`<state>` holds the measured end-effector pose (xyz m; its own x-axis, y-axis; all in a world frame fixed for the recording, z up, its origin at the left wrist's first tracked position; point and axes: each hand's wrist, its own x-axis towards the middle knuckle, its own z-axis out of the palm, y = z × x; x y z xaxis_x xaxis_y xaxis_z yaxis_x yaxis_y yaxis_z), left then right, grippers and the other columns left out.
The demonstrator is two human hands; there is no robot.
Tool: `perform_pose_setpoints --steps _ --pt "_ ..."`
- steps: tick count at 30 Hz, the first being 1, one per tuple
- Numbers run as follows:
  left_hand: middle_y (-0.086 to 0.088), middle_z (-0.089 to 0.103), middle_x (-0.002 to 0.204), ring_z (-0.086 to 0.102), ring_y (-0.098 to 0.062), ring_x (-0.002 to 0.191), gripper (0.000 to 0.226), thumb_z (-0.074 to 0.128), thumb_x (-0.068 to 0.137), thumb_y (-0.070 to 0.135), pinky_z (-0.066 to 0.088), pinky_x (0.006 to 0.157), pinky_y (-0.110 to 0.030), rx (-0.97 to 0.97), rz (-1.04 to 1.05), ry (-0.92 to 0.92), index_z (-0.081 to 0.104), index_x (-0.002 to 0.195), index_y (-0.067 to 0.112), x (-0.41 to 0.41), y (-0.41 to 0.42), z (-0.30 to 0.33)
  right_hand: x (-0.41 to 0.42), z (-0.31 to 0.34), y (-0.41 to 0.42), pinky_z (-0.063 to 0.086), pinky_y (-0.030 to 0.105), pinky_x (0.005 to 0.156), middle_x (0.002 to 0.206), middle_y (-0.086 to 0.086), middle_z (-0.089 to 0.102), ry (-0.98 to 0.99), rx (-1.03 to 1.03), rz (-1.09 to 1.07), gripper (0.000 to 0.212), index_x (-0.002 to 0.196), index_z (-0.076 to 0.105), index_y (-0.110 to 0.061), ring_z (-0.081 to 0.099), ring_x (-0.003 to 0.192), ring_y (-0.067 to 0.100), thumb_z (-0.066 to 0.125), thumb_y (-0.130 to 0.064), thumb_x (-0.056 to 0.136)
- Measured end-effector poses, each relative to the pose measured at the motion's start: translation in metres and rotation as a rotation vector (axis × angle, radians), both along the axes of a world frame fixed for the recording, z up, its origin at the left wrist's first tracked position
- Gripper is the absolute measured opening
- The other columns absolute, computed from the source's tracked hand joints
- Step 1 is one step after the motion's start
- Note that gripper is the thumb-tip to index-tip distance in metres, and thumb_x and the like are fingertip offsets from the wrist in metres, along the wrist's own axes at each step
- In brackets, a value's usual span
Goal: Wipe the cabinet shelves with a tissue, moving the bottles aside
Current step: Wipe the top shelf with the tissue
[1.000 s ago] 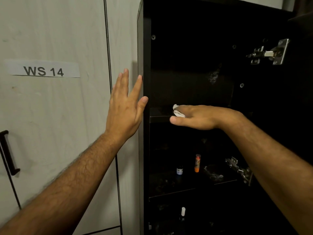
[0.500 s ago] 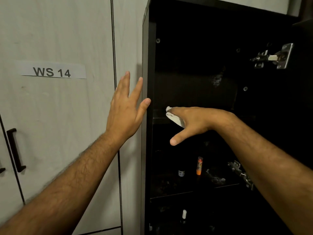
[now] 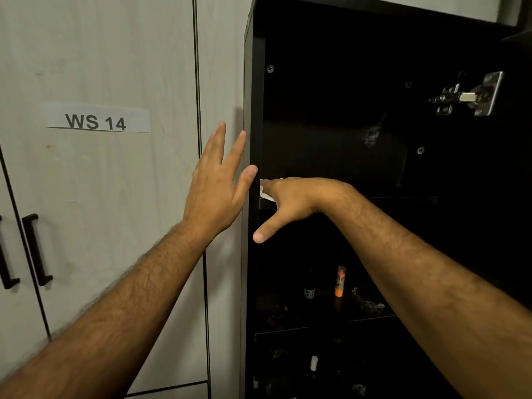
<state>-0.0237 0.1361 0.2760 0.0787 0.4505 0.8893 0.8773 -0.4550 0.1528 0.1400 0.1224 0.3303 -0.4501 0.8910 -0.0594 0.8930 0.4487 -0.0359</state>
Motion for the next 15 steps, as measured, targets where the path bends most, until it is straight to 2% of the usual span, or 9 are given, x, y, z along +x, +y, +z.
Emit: perform_pose_setpoints --steps 6,9,11,13,15 --pt "-0.002 0.003 0.164 0.006 -0.020 0.150 0.061 0.029 0.099 0.053 0.007 0.110 -0.034 -0.022 0.000 -0.032 0.018 0.154 0.028 0.002 0.001 -0.002 0.015 -0.009 -0.013 0.023 0.036 0.118 0.164 -0.002 0.011 0.038 0.097 0.131 0.122 0.156 0.005 -0.021 0.016 0.150 0.019 0.076 -0.064 0.067" --pt "-0.001 0.002 0.164 0.006 -0.019 0.150 0.062 0.029 0.099 0.053 0.008 0.111 -0.034 -0.029 0.004 -0.044 0.017 0.154 0.028 0.002 0.000 -0.003 0.035 -0.017 -0.020 0.019 0.033 0.119 0.163 -0.012 0.012 0.103 0.149 0.233 0.116 0.156 0.009 -0.027 0.014 0.149 0.011 0.076 -0.064 0.069" --pt "0.000 0.002 0.164 0.006 -0.018 0.150 0.062 0.029 0.099 0.055 0.008 0.111 -0.034 -0.035 0.009 -0.042 0.016 0.154 0.029 -0.001 0.001 -0.003 0.053 -0.019 -0.019 0.015 0.032 0.120 0.160 -0.017 0.018 0.119 0.166 0.223 0.109 0.154 0.015 -0.034 0.016 0.147 0.008 0.073 -0.069 0.068" --pt "0.000 0.003 0.164 0.007 -0.018 0.150 0.062 0.029 0.099 0.055 0.009 0.112 -0.035 -0.037 0.007 -0.037 0.017 0.154 0.029 -0.001 0.000 -0.003 0.065 -0.017 -0.016 0.030 0.034 0.115 0.154 -0.014 0.032 0.122 0.153 0.113 0.104 0.151 0.024 -0.036 0.033 0.140 0.013 0.073 -0.070 0.066" --pt "-0.001 0.005 0.164 0.008 -0.018 0.150 0.062 0.028 0.099 0.055 0.010 0.112 -0.034 -0.035 0.003 -0.037 0.018 0.154 0.028 0.000 0.000 -0.003 0.063 -0.015 -0.012 0.047 0.032 0.096 0.141 -0.008 0.045 0.100 0.159 0.030 0.102 0.144 0.031 -0.029 0.050 0.119 0.013 0.077 -0.069 0.062"
